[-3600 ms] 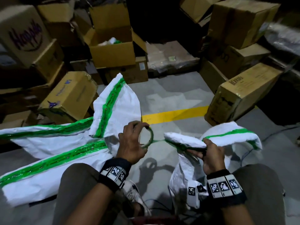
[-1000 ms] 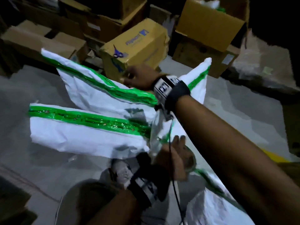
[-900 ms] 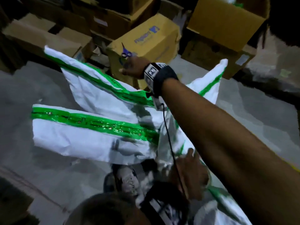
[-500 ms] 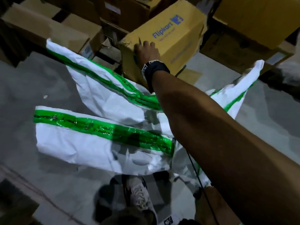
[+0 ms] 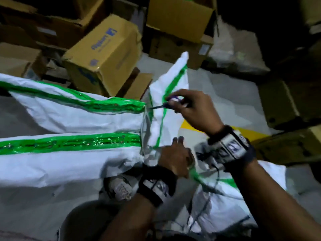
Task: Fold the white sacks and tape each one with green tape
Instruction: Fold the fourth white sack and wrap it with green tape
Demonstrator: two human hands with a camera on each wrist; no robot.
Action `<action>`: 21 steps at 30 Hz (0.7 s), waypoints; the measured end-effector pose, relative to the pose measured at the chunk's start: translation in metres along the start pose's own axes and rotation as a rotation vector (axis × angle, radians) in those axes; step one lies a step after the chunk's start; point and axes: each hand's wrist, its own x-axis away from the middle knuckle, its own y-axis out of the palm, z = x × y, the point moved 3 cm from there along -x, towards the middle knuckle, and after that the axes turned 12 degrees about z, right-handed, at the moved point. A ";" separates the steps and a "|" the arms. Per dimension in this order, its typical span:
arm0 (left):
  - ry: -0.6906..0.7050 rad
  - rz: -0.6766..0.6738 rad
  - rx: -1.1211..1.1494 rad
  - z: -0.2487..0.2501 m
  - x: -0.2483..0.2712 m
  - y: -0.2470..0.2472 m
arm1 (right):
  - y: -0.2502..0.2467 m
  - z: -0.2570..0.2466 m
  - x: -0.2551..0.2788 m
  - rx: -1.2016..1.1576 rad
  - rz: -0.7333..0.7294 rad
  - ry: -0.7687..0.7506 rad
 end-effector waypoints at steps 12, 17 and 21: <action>-0.174 0.412 0.197 0.039 0.099 0.010 | -0.156 0.100 0.304 -1.077 0.370 1.102; -0.141 0.506 0.111 0.055 0.112 0.009 | -0.111 0.111 0.342 -1.300 0.362 1.204; -0.154 0.561 0.141 0.054 0.120 0.017 | -0.077 0.126 0.362 -1.184 0.285 1.260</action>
